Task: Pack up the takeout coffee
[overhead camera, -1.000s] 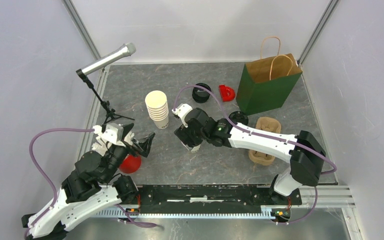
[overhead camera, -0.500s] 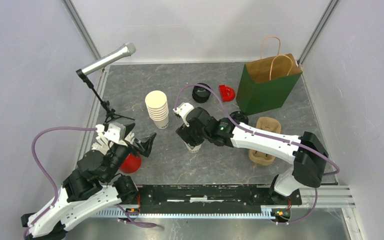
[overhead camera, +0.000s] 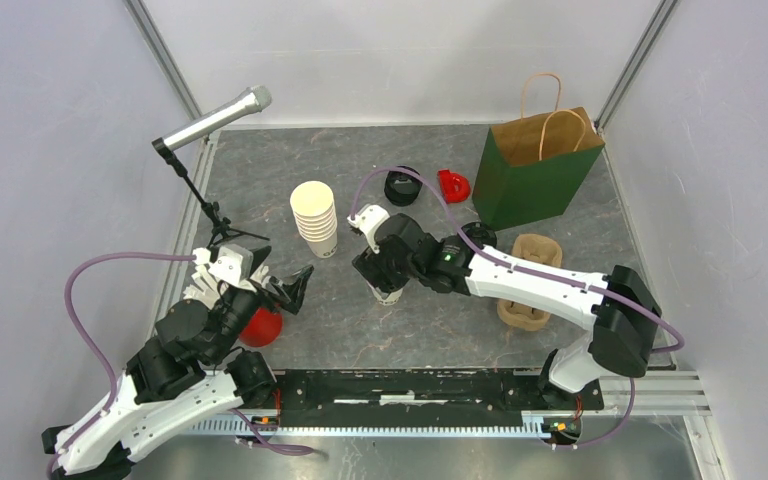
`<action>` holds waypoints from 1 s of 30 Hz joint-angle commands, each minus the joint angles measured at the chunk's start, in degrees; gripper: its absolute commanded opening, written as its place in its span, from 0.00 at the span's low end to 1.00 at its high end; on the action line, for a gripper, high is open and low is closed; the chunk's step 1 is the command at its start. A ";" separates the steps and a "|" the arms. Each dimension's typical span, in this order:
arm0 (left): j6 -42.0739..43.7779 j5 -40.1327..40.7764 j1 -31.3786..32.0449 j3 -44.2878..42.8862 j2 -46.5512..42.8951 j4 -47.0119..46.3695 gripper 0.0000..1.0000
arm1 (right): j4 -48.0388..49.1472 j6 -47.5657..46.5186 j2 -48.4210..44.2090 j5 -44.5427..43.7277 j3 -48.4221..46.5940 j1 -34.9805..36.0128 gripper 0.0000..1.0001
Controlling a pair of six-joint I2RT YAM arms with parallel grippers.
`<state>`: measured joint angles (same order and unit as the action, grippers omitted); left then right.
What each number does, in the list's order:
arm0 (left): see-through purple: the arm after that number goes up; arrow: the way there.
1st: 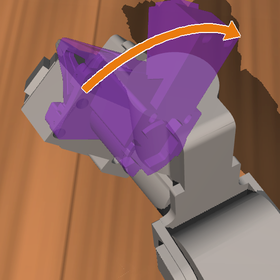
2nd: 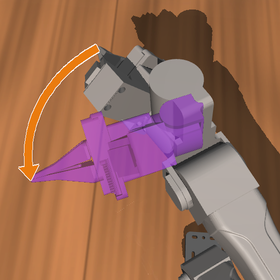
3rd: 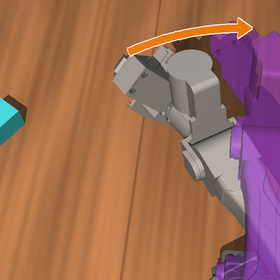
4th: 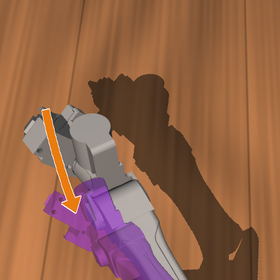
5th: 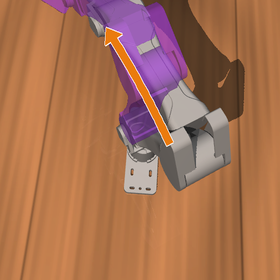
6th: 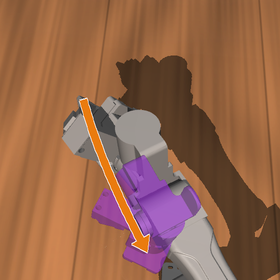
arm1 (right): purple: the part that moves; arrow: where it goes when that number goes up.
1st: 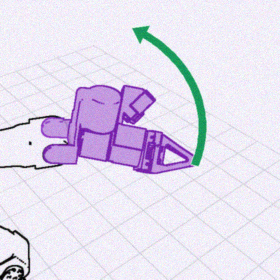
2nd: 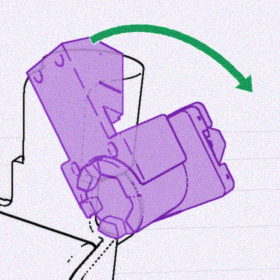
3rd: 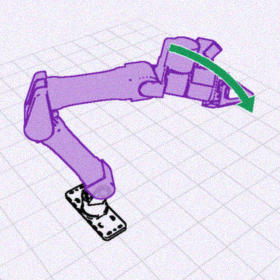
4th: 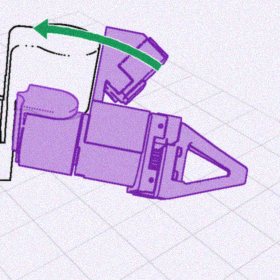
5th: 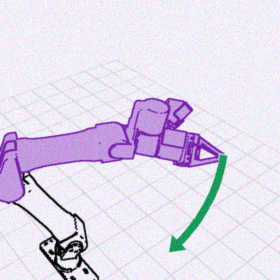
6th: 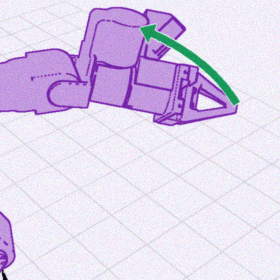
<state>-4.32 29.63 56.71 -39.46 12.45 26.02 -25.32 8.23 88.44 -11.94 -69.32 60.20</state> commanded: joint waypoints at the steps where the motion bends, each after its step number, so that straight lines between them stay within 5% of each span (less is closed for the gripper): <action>1: 2.50 -0.36 -0.11 -0.33 0.68 -2.36 1.00 | 1.91 -0.06 -2.66 1.91 1.42 -0.17 0.86; 30: 2.47 -0.62 -0.11 -0.42 0.83 -2.25 1.00 | 1.41 -1.31 1.87 -0.12 -2.51 -0.17 0.89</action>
<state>-4.32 29.43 56.71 -39.46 13.02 26.00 -24.51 7.81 88.27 -11.20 -68.18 60.20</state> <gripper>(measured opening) 0.996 0.879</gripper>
